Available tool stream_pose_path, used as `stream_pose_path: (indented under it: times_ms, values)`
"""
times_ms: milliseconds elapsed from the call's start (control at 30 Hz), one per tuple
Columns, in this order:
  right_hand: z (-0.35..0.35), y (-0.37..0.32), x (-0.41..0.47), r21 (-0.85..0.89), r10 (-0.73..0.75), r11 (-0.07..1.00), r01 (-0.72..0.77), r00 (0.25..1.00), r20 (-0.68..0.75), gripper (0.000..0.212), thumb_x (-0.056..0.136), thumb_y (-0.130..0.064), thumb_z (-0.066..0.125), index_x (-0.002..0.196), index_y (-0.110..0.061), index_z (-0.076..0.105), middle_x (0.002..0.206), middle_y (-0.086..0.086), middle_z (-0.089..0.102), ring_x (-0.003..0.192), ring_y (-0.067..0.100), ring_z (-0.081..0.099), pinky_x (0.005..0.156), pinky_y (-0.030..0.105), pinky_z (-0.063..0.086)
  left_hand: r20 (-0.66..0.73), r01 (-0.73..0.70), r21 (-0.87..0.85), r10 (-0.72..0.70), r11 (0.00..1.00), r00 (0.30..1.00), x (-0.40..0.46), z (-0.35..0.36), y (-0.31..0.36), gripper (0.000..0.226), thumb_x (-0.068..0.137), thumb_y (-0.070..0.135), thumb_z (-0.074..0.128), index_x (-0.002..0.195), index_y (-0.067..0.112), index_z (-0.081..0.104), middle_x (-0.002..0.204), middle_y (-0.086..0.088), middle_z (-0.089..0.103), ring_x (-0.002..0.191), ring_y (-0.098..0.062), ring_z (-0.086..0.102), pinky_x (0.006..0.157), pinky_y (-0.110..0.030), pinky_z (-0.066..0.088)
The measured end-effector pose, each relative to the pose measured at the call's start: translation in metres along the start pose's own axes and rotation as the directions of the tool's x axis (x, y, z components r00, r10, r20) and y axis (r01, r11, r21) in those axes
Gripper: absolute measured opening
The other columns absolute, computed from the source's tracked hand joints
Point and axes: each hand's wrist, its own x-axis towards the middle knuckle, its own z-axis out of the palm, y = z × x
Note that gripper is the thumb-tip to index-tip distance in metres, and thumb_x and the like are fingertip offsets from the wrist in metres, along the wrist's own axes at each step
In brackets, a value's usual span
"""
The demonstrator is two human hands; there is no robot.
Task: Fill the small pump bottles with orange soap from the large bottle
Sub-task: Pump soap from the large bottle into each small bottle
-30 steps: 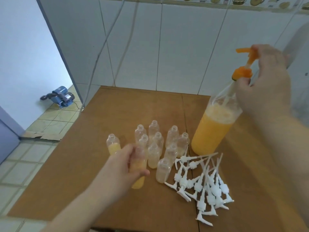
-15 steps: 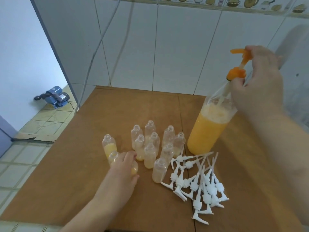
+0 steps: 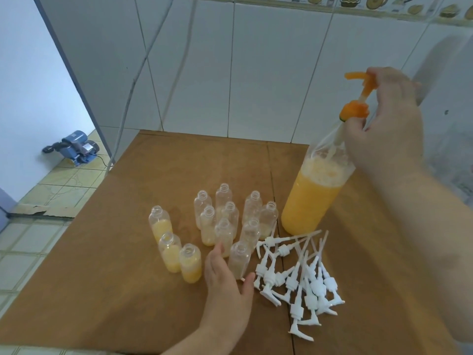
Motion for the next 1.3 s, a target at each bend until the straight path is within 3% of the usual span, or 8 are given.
stream_pose_path:
  times_ms: [267,400,567,633,733,800,967,1300]
  values:
    - [0.002,0.001,-0.001,-0.01,-0.01,1.0,0.01,1.0,-0.012,0.051,0.078,-0.004,0.043,0.129,-0.003,0.045,0.129,0.014,0.049,0.124,0.025,0.041,0.112,0.054,0.022,-0.027,0.052,0.049,-0.051,0.997,0.998,0.022,0.014,-0.008,0.042,0.086,0.029,0.067,0.115,0.022,0.037,0.108,0.009,0.037,0.104,-0.008,0.042,0.09,-0.017,0.032]
    - [-0.001,0.002,0.002,-0.01,-0.011,1.0,0.011,1.0,-0.014,0.049,0.078,-0.006,0.044,0.127,-0.004,0.048,0.126,0.013,0.051,0.121,0.023,0.042,0.111,0.055,0.025,0.026,-0.028,0.075,0.026,0.997,0.999,0.015,0.006,-0.009,0.029,0.089,0.038,0.061,0.103,0.026,0.039,0.101,0.01,0.041,0.093,-0.004,0.045,0.075,-0.014,0.037]
    - [-0.008,0.008,0.009,-0.043,-0.048,0.998,0.05,0.998,0.048,0.052,0.076,-0.005,0.047,0.127,-0.003,0.05,0.125,0.014,0.052,0.12,0.024,0.044,0.109,0.056,0.028,0.019,-0.173,-0.054,0.174,0.983,0.985,0.004,-0.018,0.016,0.057,0.079,0.065,0.05,0.117,0.032,0.023,0.11,0.013,0.05,0.101,-0.005,0.055,0.087,-0.014,0.046]
    - [-0.009,0.01,0.011,-0.071,-0.044,0.996,0.049,0.996,0.073,0.053,0.075,-0.004,0.045,0.129,-0.004,0.05,0.127,0.014,0.051,0.122,0.027,0.044,0.114,0.053,0.02,-0.042,-0.234,-0.131,0.231,0.963,0.972,0.012,-0.031,0.044,0.056,0.077,0.07,0.044,0.114,0.036,0.018,0.115,-0.003,0.055,0.106,-0.017,0.058,0.092,-0.031,0.051]
    - [-0.009,0.009,0.012,-0.086,-0.028,0.996,0.038,0.993,0.115,0.054,0.08,0.0,0.045,0.133,-0.006,0.045,0.137,0.013,0.045,0.135,0.027,0.034,0.118,0.036,-0.001,-0.149,-0.359,-0.131,0.339,0.924,0.929,0.04,-0.05,0.094,0.032,0.085,0.051,0.044,0.095,0.039,0.016,0.105,0.001,0.05,0.096,-0.001,0.056,0.078,-0.015,0.048]
    - [-0.007,0.009,0.011,-0.078,-0.026,0.996,0.037,0.991,0.134,0.055,0.083,0.002,0.044,0.137,-0.008,0.041,0.147,0.009,0.038,0.143,0.023,0.02,0.118,0.032,-0.003,-0.095,-0.41,-0.092,0.401,0.908,0.911,0.066,-0.059,0.126,0.026,0.094,0.039,0.044,0.103,0.038,0.02,0.102,0.008,0.048,0.088,0.002,0.055,0.069,-0.015,0.048]
    - [-0.007,0.01,0.01,-0.047,0.001,0.999,0.005,0.992,0.128,0.059,0.081,0.008,0.043,0.137,-0.011,0.041,0.145,0.008,0.041,0.144,0.02,0.018,0.12,0.036,0.002,0.047,-0.444,0.027,0.442,0.896,0.896,0.124,-0.053,0.177,0.041,0.095,0.034,0.053,0.133,0.025,0.039,0.114,0.004,0.05,0.097,-0.008,0.051,0.084,-0.026,0.044]
    - [-0.001,0.011,0.007,-0.031,0.012,0.999,-0.009,0.994,0.104,0.061,0.08,0.008,0.043,0.138,-0.012,0.04,0.145,0.007,0.042,0.144,0.02,0.02,0.119,0.033,0.001,0.068,-0.551,0.126,0.547,0.825,0.834,0.14,-0.033,0.203,0.044,0.093,0.032,0.056,0.134,0.023,0.042,0.111,0.004,0.044,0.095,-0.012,0.046,0.09,-0.03,0.042]
